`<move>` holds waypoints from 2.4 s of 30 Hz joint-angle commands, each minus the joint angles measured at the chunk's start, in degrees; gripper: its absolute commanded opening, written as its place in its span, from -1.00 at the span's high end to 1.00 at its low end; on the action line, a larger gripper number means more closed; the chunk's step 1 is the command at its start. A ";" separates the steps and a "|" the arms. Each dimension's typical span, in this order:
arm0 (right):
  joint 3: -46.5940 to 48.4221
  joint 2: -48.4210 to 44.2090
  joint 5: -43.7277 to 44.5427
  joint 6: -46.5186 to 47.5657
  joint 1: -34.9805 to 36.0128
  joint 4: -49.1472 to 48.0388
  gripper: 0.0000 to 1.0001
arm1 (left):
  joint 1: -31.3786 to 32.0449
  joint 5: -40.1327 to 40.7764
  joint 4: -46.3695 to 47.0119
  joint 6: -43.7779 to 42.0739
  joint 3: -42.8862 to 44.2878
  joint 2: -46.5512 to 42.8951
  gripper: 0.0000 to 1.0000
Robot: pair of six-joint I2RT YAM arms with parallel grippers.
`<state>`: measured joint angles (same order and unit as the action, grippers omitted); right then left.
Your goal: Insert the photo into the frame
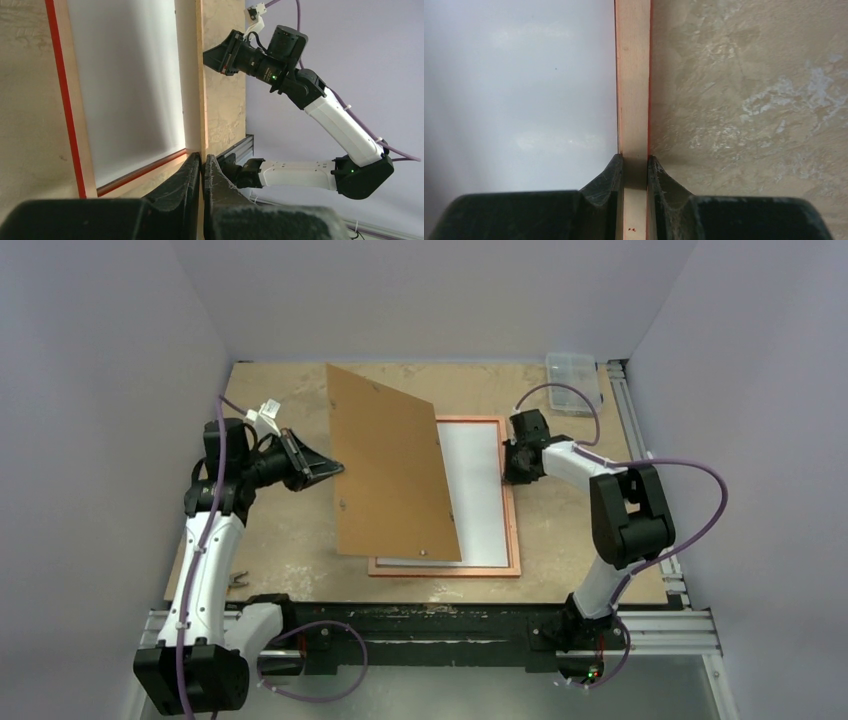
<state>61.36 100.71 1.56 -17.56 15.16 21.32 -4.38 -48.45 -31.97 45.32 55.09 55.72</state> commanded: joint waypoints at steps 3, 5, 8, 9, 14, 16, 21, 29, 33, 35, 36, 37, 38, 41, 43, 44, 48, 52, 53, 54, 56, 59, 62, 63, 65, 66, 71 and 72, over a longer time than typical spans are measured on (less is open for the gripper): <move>-3.77 -1.94 -6.40 -0.72 1.89 0.74 0.89 | -0.45 -4.82 5.34 -0.76 -2.24 -0.69 1.00; -3.60 -3.48 -7.75 -1.32 1.89 0.90 0.65 | -0.40 -5.34 5.80 -0.73 -3.10 -0.70 1.00; -3.25 -6.10 -11.87 -2.30 1.77 0.41 0.10 | -0.39 -6.18 7.99 0.30 -4.37 -0.71 1.00; -2.91 -7.06 -12.59 -2.47 1.80 0.59 -0.07 | -0.39 -6.74 9.24 0.94 -4.86 -0.59 1.00; -3.16 -9.54 -19.13 -4.45 -0.98 0.54 -0.38 | -0.40 -8.56 16.21 4.34 -7.47 0.23 1.00; -5.31 -11.14 -25.54 -6.09 -4.49 -1.87 -0.40 | -0.40 -9.45 18.79 5.35 -8.51 0.84 1.00; -10.97 -15.26 -42.97 -9.81 -11.25 -10.77 -0.46 | -0.40 -11.49 25.77 9.05 -11.24 0.93 1.00; -14.03 -13.83 -61.61 -19.74 -11.34 -28.58 -0.49 | -0.34 -14.66 36.22 15.98 -12.11 -2.27 1.00; -15.19 -13.95 -65.40 -26.08 -11.04 -37.32 -0.50 | -0.04 -15.36 40.31 19.95 -11.98 -4.20 1.00; -16.55 -13.79 -66.87 -31.69 -10.30 -44.64 -0.51 | 0.57 -15.66 42.85 21.97 -12.09 -4.81 1.00; -16.78 -13.50 -67.39 -34.48 -9.71 -48.21 -0.51 | 0.83 -15.65 43.84 22.76 -12.15 -4.94 1.00; -17.18 -13.20 -67.73 -37.16 -9.10 -51.80 -0.50 | 1.10 -15.63 44.77 23.47 -12.19 -4.94 1.00; -17.67 -13.10 -67.96 -40.28 -8.48 -55.89 -0.50 | 1.20 -15.63 45.09 23.77 -12.13 -4.97 1.00; -18.82 -12.61 -68.83 -49.71 -7.74 -68.41 -0.46 | 1.22 -15.63 44.09 23.32 -12.13 -4.61 1.00; -19.27 -12.27 -69.54 -57.76 -7.71 -76.94 -0.41 | 1.31 -15.38 43.45 22.75 -12.32 -4.32 1.00; -19.53 -12.02 -69.61 -61.58 -7.69 -81.55 -0.38 | 1.24 -15.29 43.39 22.58 -12.55 -4.19 1.00; -20.25 -9.18 -68.88 -79.50 -7.69 -104.62 -0.08 | 1.27 -14.85 42.42 21.20 -12.99 -3.54 1.00; -19.43 -5.79 -68.31 -90.55 -7.72 -118.35 0.35 | 1.28 -14.02 38.18 17.36 -12.73 -2.79 1.00; -19.37 -5.84 -68.53 -90.28 -7.69 -118.17 0.43 | 1.29 -13.78 37.32 16.59 -12.73 -2.59 1.00; -19.08 -5.88 -68.67 -90.31 -7.65 -117.80 0.51 | 1.26 -13.70 36.66 15.99 -12.81 -2.35 0.96; -18.79 -5.80 -68.81 -90.46 -7.66 -117.81 0.70 | 1.27 -13.54 35.46 14.97 -12.81 -1.90 0.89; -18.40 -5.85 -69.68 -90.54 -7.68 -116.84 1.00 | 1.27 -12.86 33.48 13.17 -12.61 -1.59 0.66; -18.17 -6.42 -70.14 -89.20 -7.69 -114.30 1.00 | 1.28 -11.94 30.36 11.07 -12.17 -1.30 0.20; -18.13 -6.98 -70.35 -87.96 -7.71 -112.50 1.00 | 1.30 -11.70 29.01 10.38 -12.00 -1.16 -0.01; -17.74 -8.80 -70.63 -83.50 -7.69 -106.10 1.00 | 1.24 -10.52 25.85 8.21 -11.38 -0.90 -0.46; -17.58 -10.30 -70.72 -79.52 -7.69 -98.42 1.00 | 1.30 -9.69 23.57 6.81 -10.84 -0.96 -0.59; -7.60 -20.53 -63.30 -36.18 -7.71 -34.39 1.00 | 1.28 -3.87 12.41 -0.32 -8.36 -0.67 -0.97; -5.08 -21.65 -59.77 -26.73 -7.67 -21.75 1.00 | 1.23 -1.90 9.82 -2.00 -7.84 -0.44 -1.00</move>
<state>43.99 86.65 -69.10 -83.46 7.40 -52.45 -3.22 -56.49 -12.10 51.79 43.07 54.98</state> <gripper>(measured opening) 0.008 0.971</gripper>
